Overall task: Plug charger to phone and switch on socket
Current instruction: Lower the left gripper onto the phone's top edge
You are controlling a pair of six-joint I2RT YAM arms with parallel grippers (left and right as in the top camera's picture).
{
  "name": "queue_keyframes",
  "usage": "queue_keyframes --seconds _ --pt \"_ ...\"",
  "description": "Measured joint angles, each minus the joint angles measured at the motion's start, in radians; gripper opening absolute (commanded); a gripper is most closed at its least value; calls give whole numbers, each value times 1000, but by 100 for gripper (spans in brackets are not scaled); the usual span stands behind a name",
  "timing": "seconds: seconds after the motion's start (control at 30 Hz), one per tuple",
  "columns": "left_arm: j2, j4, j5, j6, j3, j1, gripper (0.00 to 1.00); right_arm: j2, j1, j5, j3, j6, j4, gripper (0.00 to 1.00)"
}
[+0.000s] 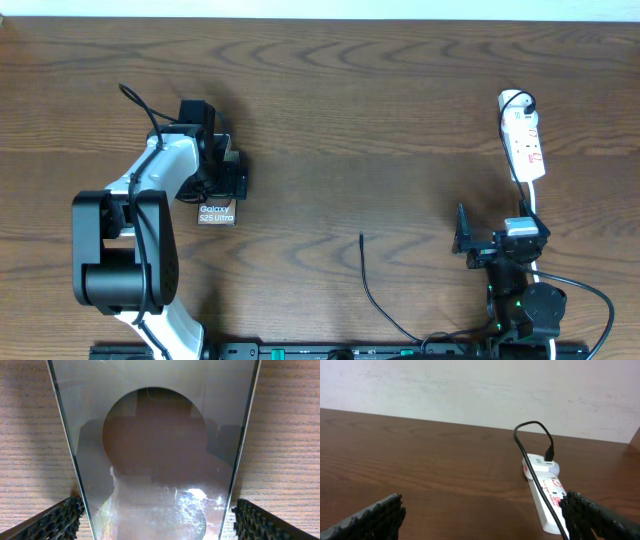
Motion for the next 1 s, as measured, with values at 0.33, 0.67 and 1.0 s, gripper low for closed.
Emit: queue_keyframes --seconds 0.33,0.67,1.0 --pt "0 24 -1 0 0 0 96 0 0 0 0 0 0 99" --pt "4 33 -5 12 -1 0 96 0 0 0 0 0 0 99" --pt "10 34 -31 28 0 -2 96 0 0 0 0 0 0 99"
